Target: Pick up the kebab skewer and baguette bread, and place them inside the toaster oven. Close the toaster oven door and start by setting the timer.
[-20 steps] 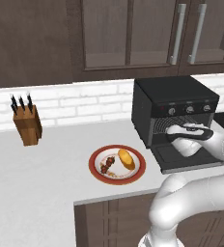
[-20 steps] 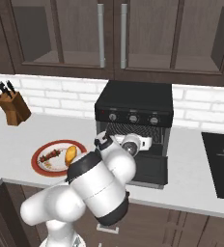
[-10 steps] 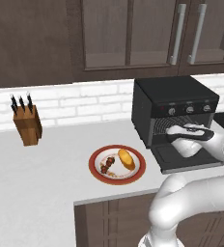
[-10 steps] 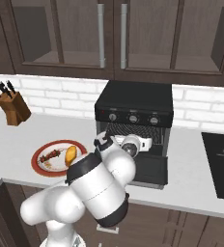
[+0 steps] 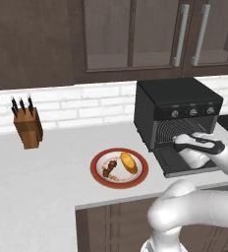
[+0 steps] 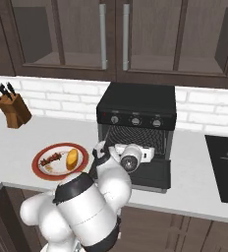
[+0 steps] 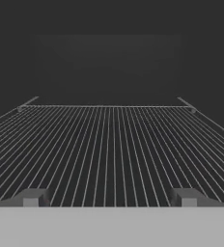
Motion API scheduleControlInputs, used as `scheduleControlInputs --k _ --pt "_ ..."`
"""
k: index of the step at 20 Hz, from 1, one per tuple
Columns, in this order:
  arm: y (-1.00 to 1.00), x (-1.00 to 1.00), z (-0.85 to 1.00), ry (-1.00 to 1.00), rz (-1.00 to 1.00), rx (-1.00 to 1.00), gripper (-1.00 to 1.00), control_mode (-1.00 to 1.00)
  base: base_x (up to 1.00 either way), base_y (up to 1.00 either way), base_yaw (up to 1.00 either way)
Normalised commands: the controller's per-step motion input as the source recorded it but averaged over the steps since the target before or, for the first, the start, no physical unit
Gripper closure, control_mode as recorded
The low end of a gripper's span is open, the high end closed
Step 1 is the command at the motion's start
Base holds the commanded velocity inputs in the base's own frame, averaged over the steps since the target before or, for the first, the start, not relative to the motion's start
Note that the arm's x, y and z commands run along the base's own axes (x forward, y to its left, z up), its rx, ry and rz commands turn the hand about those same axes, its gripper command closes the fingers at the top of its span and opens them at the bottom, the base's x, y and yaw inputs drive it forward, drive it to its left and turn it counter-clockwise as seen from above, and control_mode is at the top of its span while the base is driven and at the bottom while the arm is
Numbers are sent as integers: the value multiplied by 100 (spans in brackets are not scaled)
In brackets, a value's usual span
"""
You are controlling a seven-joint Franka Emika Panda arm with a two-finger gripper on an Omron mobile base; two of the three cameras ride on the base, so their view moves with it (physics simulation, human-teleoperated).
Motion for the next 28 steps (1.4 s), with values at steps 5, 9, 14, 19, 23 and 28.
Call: scheduleControlInputs --k 5,9,14,19,23,28 --pt "0 -64 -88 14 2 -1 -100 -100 0 0 0" --pt "0 -57 -96 24 8 -5 -100 -100 0 0 0" --pt "0 -67 -98 20 7 -4 -100 -100 0 0 0" --pt "0 -82 -100 16 10 -4 -100 -100 0 0 0" --pt "0 -89 -100 13 10 -5 -100 -100 0 0 0" --pt "0 -77 -95 13 6 -5 -100 -100 0 0 0"
